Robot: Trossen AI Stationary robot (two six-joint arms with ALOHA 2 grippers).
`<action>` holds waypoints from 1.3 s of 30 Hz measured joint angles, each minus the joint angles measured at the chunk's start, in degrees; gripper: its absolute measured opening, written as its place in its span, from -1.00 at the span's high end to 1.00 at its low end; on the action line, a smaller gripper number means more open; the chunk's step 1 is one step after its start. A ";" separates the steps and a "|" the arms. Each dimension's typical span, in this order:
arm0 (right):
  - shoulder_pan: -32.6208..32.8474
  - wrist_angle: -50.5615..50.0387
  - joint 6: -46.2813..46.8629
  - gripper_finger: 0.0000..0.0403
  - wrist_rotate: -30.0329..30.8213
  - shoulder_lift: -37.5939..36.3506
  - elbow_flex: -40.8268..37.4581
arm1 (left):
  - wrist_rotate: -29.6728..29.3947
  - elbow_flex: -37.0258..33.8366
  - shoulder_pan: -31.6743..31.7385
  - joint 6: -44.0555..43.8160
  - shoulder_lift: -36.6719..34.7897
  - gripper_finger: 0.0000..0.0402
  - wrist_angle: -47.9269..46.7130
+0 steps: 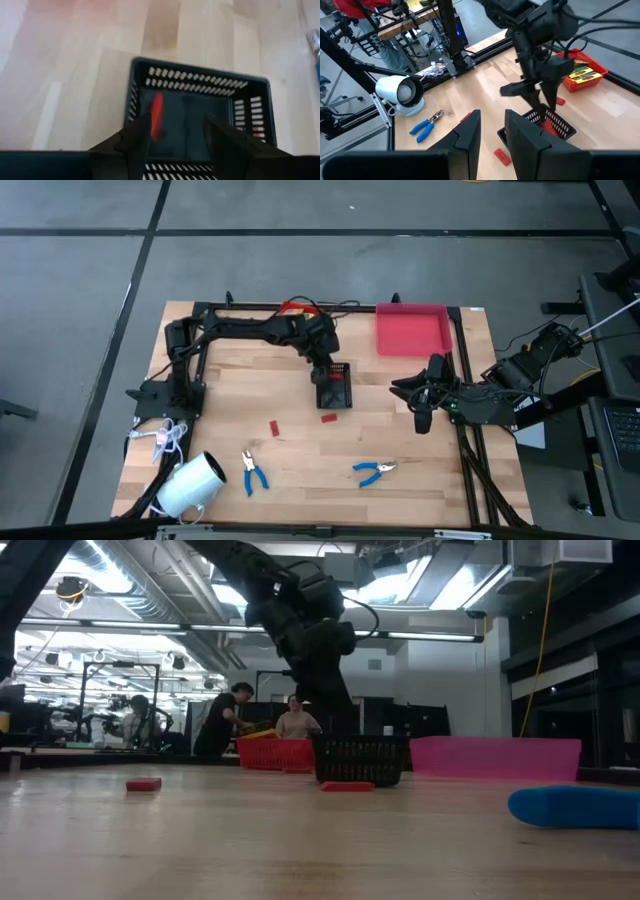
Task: Pick & Place School Supplies
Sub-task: Put the red eraser into the black bin
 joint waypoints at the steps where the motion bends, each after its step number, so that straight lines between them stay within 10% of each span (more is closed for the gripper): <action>1: 0.00 -0.03 0.00 0.55 0.26 0.00 0.00 | -0.52 0.00 -0.36 0.62 0.00 0.14 -0.46; 16: 0.00 -0.01 0.63 0.55 0.89 0.00 0.00 | -15.47 -0.66 6.95 -9.91 -1.77 0.39 -7.83; 26: 0.42 -0.05 2.33 0.55 1.02 0.00 0.00 | -17.75 -3.88 7.20 15.14 -1.77 0.71 -7.28; 39: 3.48 -0.42 5.29 0.55 7.33 0.00 0.00 | -13.43 -3.89 8.91 17.45 1.20 0.52 -5.41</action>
